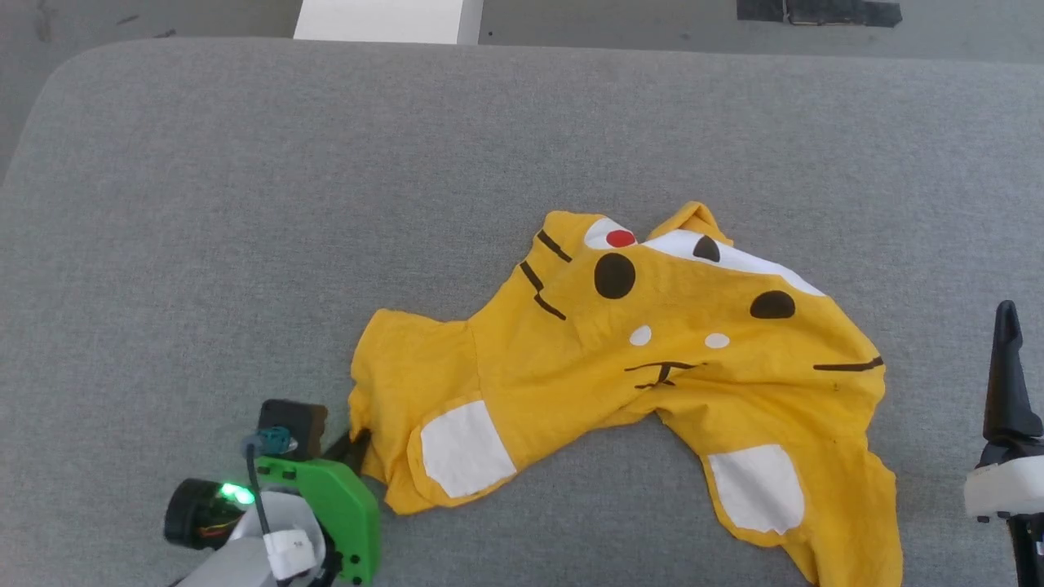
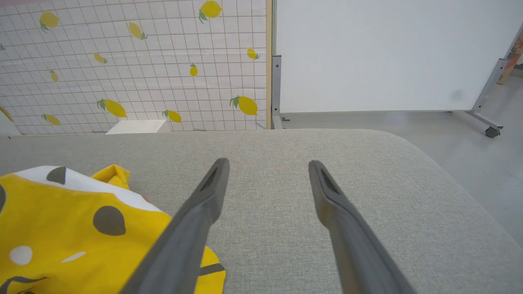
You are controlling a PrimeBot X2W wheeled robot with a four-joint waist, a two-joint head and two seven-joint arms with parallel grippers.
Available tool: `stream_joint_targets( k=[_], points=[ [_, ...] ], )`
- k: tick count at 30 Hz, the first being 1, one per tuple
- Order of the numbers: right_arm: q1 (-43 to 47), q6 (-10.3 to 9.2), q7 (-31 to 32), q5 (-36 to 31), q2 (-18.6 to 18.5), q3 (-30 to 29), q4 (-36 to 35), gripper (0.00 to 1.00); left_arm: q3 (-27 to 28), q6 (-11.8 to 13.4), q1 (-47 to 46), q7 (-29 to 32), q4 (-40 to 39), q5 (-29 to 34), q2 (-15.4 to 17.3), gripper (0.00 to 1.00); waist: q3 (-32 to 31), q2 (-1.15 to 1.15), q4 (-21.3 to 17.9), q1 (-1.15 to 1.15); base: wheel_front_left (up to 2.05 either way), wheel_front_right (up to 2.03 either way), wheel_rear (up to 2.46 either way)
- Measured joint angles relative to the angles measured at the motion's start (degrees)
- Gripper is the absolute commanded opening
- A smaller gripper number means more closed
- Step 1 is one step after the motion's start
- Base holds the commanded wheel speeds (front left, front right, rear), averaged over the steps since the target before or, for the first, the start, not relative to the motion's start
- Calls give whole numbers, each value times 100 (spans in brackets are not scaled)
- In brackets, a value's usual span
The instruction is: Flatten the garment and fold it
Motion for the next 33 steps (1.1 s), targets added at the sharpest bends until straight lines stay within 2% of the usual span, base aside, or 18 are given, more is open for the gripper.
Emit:
stream_joint_targets(
  k=[4,8,9,13,18,20,24,29,33],
  points=[
    [1,0,42,0,-1,8,-14,100,83,-75,-32,-401,236,-75,-293,0,-89,0,37,0,0,0,0],
    [1,0,52,-38,-1,35,-31,100,506,160,-16,-976,176,-245,-503,0,-177,0,71,0,0,0,0],
    [7,0,109,-40,-1,35,-41,100,1003,581,61,-1408,-225,-316,-515,0,-229,0,108,0,0,0,0],
    [147,0,266,18,0,19,-32,100,1580,1207,555,-1796,-772,-405,-361,0,-233,0,143,0,0,0,0],
    [578,0,701,183,-2,64,-22,100,2415,2197,1493,-2127,-1362,-385,-203,0,-134,0,149,0,0,0,0],
    [721,0,853,205,0,81,-23,100,2671,2393,1767,-2184,-1485,-327,-168,0,-75,0,149,0,0,0,0],
    [953,0,1301,385,-19,325,-30,100,2776,2404,1986,-2218,-1785,-252,-291,0,67,0,148,0,0,0,0],
    [1152,0,1845,786,-267,791,-92,100,2620,2309,1942,-2220,-1873,-147,-480,0,202,0,159,0,0,0,0],
    [1340,0,2310,1021,-538,1190,-180,100,2524,2209,1849,-2227,-1816,-135,-508,0,226,0,183,0,0,0,0]
  ],
)
